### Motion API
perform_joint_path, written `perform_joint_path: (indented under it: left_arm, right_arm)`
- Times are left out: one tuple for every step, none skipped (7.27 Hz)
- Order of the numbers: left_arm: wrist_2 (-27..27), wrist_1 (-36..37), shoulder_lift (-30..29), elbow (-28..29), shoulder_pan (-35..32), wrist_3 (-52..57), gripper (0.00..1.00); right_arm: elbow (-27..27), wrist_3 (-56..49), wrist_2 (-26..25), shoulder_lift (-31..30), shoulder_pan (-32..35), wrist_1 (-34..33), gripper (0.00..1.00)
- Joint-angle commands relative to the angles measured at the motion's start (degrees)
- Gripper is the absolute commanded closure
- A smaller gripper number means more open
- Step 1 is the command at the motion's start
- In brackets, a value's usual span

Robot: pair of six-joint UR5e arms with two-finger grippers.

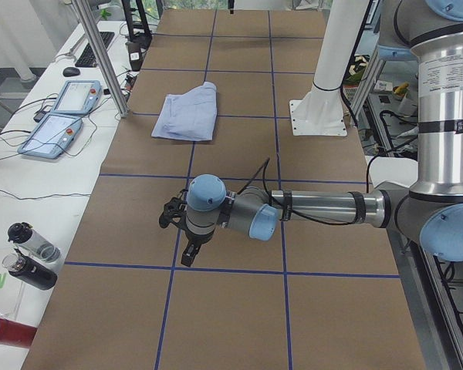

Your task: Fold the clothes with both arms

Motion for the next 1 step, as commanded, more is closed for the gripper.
perform_joint_path:
  left_arm:
    - [0.00,-0.05,-0.08,-0.14,0.06,0.07,0.00]
  right_arm:
    - [-0.06,-0.04,-0.08,0.01,0.00,0.83,0.00]
